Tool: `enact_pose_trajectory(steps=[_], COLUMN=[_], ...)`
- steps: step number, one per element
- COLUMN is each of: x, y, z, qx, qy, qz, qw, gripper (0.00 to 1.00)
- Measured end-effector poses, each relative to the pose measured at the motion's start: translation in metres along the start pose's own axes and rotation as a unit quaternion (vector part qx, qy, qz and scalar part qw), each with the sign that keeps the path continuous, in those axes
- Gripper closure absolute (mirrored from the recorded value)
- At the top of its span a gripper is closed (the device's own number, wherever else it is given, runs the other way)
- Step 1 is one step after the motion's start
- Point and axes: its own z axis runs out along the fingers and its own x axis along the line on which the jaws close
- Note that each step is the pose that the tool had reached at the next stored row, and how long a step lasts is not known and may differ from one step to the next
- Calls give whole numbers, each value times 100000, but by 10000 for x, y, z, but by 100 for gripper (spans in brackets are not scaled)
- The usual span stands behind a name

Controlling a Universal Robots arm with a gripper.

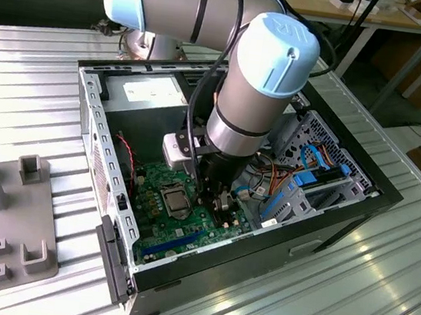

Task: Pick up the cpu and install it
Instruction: 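Install the first cpu locking lever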

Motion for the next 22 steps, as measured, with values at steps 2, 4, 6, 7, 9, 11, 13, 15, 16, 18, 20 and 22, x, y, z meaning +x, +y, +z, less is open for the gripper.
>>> enact_pose_trajectory(steps=[2,4,6,7,9,11,13,15,16,18,20,22], x=[5,9,13,15,21,25,30,33,34,33,33,33], y=[0,0,0,0,-1,-1,-3,-4,-9,-13,-17,-24], z=[13,23,33,39,55,64,73,80,91,102,109,118], qx=[-9,-4,-2,-6,-5,-3,-2,-8,-12,-11,-10,-17], qy=[19,5,4,14,17,1,4,18,23,27,23,32], qz=[-22,-33,-34,-43,-72,-117,-185,-239,-312,-370,-413,-492], qw=[100000,100000,100000,100000,100000,100000,100000,100000,100000,99999,99999,99999], gripper=[88,88,88,88,88,88,88,88,88,88,88,88])
